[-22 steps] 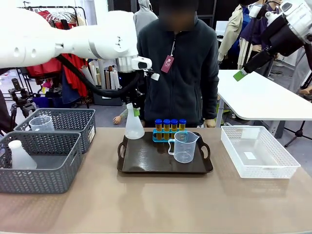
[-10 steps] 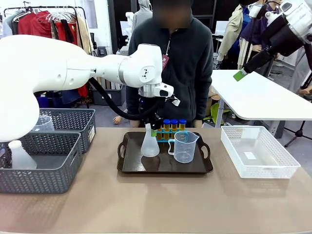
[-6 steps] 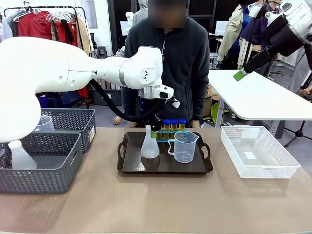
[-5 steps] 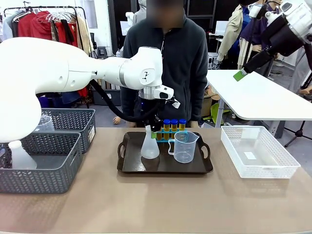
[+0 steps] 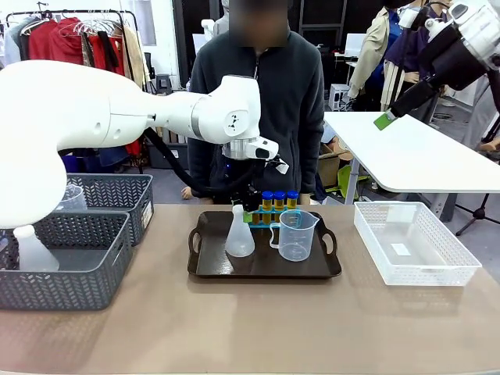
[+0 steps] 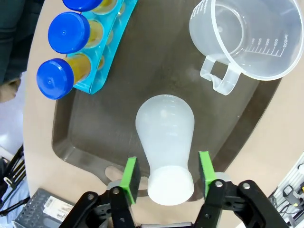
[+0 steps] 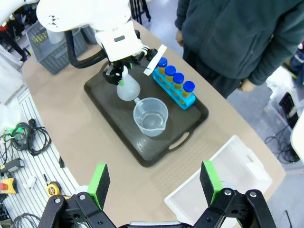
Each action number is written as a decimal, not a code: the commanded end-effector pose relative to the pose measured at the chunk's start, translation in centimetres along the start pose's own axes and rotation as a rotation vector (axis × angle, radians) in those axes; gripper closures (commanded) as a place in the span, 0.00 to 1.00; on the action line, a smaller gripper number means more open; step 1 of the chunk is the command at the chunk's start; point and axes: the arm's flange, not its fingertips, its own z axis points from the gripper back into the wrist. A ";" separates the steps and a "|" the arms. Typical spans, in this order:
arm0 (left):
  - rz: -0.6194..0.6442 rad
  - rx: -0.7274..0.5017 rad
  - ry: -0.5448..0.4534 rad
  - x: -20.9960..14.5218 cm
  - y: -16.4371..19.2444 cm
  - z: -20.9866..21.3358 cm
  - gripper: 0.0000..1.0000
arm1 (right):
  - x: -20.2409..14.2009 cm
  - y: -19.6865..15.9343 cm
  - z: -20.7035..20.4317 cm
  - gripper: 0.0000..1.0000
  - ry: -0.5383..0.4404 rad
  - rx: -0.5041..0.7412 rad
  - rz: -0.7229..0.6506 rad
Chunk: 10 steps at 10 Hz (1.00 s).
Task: Prepare the laboratory tools.
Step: Pick up one Small flask and place it on the Handle tray.
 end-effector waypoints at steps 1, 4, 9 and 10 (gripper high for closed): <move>-0.018 0.010 -0.001 0.2 0.5 0.8 0.00 | 0.1 -0.2 0.1 0.00 -0.014 0.011 0.009; -0.013 0.011 -0.020 -0.4 0.3 1.9 0.00 | 0.1 -0.2 0.1 0.00 -0.014 0.011 0.009; -0.046 0.012 -0.041 -0.6 -0.1 3.0 0.00 | 0.1 -0.2 0.1 0.00 -0.014 0.011 0.009; 0.002 0.018 -0.029 -0.2 0.1 2.2 0.00 | 0.1 -0.2 0.1 0.00 -0.014 0.011 0.009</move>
